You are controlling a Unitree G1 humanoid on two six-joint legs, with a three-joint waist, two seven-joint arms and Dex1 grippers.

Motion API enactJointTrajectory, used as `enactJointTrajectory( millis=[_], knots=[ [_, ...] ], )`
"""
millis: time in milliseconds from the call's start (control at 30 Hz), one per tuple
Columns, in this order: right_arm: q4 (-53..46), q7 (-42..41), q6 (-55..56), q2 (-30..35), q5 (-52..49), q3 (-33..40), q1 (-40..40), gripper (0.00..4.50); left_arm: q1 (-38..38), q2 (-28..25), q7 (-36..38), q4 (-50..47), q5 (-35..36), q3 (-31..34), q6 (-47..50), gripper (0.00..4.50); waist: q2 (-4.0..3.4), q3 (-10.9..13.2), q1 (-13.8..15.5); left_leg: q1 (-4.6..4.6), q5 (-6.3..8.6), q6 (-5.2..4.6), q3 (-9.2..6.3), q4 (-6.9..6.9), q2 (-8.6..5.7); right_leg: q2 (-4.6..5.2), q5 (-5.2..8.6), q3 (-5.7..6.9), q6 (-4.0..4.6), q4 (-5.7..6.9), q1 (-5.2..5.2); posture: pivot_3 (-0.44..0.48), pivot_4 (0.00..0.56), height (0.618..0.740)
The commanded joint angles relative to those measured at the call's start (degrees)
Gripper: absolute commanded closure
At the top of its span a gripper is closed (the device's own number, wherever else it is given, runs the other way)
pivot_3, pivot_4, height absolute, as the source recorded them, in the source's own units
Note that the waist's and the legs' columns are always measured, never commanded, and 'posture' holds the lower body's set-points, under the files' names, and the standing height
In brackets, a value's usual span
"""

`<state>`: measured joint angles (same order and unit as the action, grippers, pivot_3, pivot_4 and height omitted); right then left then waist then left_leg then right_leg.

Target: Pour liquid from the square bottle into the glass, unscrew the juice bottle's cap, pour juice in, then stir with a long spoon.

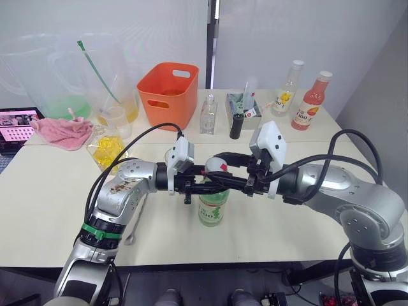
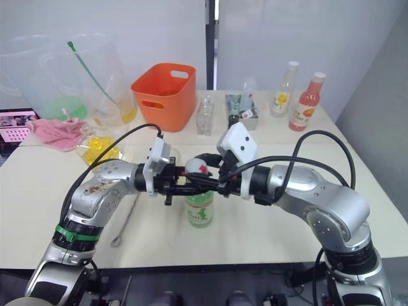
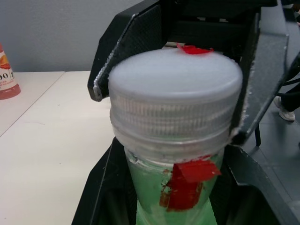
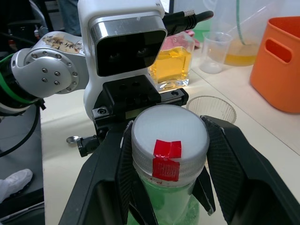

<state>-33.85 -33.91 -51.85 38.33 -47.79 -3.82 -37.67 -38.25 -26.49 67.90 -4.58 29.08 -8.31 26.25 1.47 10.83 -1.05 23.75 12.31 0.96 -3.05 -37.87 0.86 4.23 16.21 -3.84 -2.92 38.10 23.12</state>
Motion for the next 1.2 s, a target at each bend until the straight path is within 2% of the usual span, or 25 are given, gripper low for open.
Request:
enactJointTrajectory(
  millis=[33,133,233,333,433,567,633,800,933,1000,1100,1200],
  knots=[
    [3.9,-18.1,9.3,2.4,3.1,-4.6,-1.2,2.76,-0.3,-0.1,-1.7,-1.4,-0.6,0.9,-1.0,3.11,0.00,0.0,0.0,0.00,0.00,0.00,0.01,0.00,0.00,0.00,0.00,0.00,0.00,-0.02,0.00,0.000,0.150,0.740],
    [13.5,-29.3,15.6,2.8,7.3,-7.4,-5.0,2.76,0.5,-0.1,-2.3,-2.2,-0.7,1.1,-0.9,3.11,0.00,0.0,0.0,-0.03,0.00,0.00,0.04,0.00,0.00,0.00,0.00,0.00,-0.01,-0.04,-0.03,0.000,0.150,0.740],
    [27.4,-41.0,22.9,0.0,11.4,-9.9,-11.9,2.76,2.0,-0.8,-2.9,-4.0,-0.6,1.4,-0.5,3.11,0.00,0.0,-0.2,-0.08,0.00,0.00,0.03,0.00,0.01,0.00,0.00,0.00,0.00,-0.03,-0.06,0.000,0.150,0.740],
    [36.5,-53.2,28.7,-2.7,12.9,-11.4,-16.7,2.76,3.6,-1.7,-3.6,-5.9,-0.2,1.9,0.1,3.11,0.00,0.0,-0.5,-0.12,0.00,0.00,0.02,0.00,0.03,-0.02,0.00,0.00,0.00,0.00,-0.06,0.000,0.150,0.740],
    [43.4,-58.5,30.4,-5.3,12.2,-12.2,-21.3,2.76,5.2,-2.4,-4.3,-7.7,0.3,2.3,1.0,3.11,0.00,0.0,-0.8,-0.10,0.00,0.00,0.00,0.01,0.02,0.02,-0.01,0.02,0.00,0.01,-0.05,0.000,0.150,0.740],
    [47.9,-58.6,34.3,-4.3,12.9,-16.9,-25.2,2.76,6.8,-3.2,-5.1,-9.5,1.1,2.6,1.1,3.11,-0.01,0.0,-1.2,-0.07,0.01,0.00,-0.02,0.02,0.02,0.05,-0.01,0.03,0.01,0.08,0.04,0.000,0.150,0.740],
    [49.3,-58.6,34.8,-3.4,12.1,-17.9,-26.7,1.72,7.1,-3.3,-5.5,-9.9,1.3,2.6,1.2,3.11,-0.01,0.0,-1.4,-0.08,0.01,0.00,-0.03,0.02,0.02,0.05,-0.01,0.03,0.01,0.09,0.05,0.000,0.150,0.740],
    [49.3,-58.6,35.5,-1.6,13.0,-13.9,-26.9,0.04,7.6,-3.5,-6.5,-10.5,1.8,2.5,1.3,3.11,-0.01,0.0,-1.4,-0.08,0.01,0.00,-0.02,0.02,0.01,0.06,-0.01,0.03,0.01,0.09,0.04,0.000,0.150,0.740],
    [44.3,-55.6,33.6,0.8,13.3,-9.0,-23.6,0.04,7.6,-3.5,-6.8,-10.6,2.1,2.3,1.2,3.11,-0.01,0.0,-1.3,-0.08,0.01,0.00,-0.03,0.03,0.02,0.05,-0.01,0.03,0.01,0.11,0.05,0.000,0.150,0.740],
    [37.6,-49.1,28.7,2.5,11.6,-5.0,-19.9,0.04,7.6,-3.2,-6.8,-10.3,2.2,2.2,1.0,3.11,-0.01,0.0,-1.2,-0.05,0.01,0.00,-0.03,0.03,0.00,0.08,-0.01,0.04,0.01,0.09,0.05,0.000,0.150,0.740],
    [22.4,-35.2,22.1,3.6,10.8,0.6,-10.0,0.04,6.8,-2.4,-6.4,-8.8,2.0,1.5,0.4,3.11,-0.01,0.0,-1.0,-0.01,0.02,-0.01,-0.06,0.04,-0.01,0.10,-0.01,0.07,0.01,0.10,0.07,0.000,0.150,0.740],
    [9.7,-26.6,13.6,4.2,5.0,4.7,-1.2,0.04,6.1,-1.5,-6.5,-7.7,1.8,1.1,-0.1,3.11,-0.01,0.0,-1.0,-0.02,0.02,-0.01,-0.07,0.05,-0.01,0.09,-0.01,0.07,0.01,0.11,0.06,0.000,0.150,0.740]
  ],
)
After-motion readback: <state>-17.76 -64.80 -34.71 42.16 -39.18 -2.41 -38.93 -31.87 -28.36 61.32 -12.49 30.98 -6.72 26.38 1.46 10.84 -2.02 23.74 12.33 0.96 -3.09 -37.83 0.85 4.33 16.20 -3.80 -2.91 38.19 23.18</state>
